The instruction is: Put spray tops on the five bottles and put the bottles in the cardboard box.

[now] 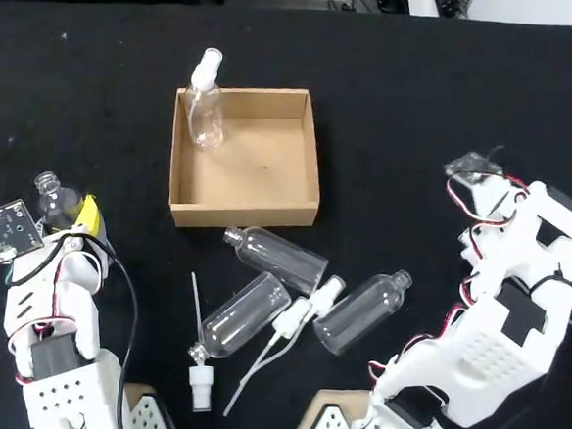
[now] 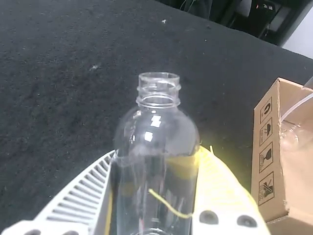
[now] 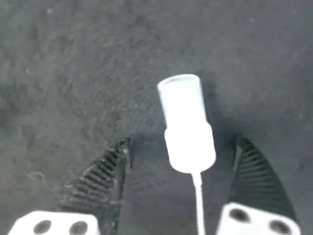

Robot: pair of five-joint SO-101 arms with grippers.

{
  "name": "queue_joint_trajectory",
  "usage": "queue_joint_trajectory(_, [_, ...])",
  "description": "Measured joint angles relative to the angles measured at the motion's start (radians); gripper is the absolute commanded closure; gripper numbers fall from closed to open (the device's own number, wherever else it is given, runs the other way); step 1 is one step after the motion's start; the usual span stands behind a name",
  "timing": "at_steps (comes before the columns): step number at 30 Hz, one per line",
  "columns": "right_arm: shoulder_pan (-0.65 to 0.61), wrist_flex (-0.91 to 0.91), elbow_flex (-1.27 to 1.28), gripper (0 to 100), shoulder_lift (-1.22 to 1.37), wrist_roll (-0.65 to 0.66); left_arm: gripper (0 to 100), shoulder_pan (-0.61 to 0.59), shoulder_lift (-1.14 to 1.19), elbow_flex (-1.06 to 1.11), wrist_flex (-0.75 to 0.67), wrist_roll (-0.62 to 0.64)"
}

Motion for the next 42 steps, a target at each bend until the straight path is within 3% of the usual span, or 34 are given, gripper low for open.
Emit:
queue_joint_trajectory(5, [0.000, -0.048, 0.000, 75.9, 0.000, 0.072, 88, 0.000, 0.000, 0.000, 0.000, 0.000])
queue_joint_trajectory(10, [0.000, -0.058, 0.000, 99.5, 0.000, 0.078, 88, 0.000, 0.000, 0.000, 0.000, 0.000])
queue_joint_trajectory(13, [0.000, -0.060, 0.000, 97.8, 0.000, 0.048, 88, 0.000, 0.000, 0.000, 0.000, 0.000])
queue_joint_trajectory(21, [0.000, -0.048, -0.005, 98.8, -0.173, -0.339, 88, 0.000, 0.000, 0.000, 0.000, 0.000])
queue_joint_trajectory(27, [-0.025, 0.109, -0.005, 98.8, -0.462, -0.669, 88, 0.000, 0.000, 0.000, 0.000, 0.000])
queue_joint_trajectory(34, [-0.261, 0.252, -0.005, 98.8, -0.888, -0.930, 88, 0.021, 0.000, 0.000, -0.015, 0.000])
queue_joint_trajectory(42, [-0.767, 0.209, -0.006, 98.7, -1.204, -1.192, 88, 0.114, 0.000, 0.011, -0.160, 0.000])
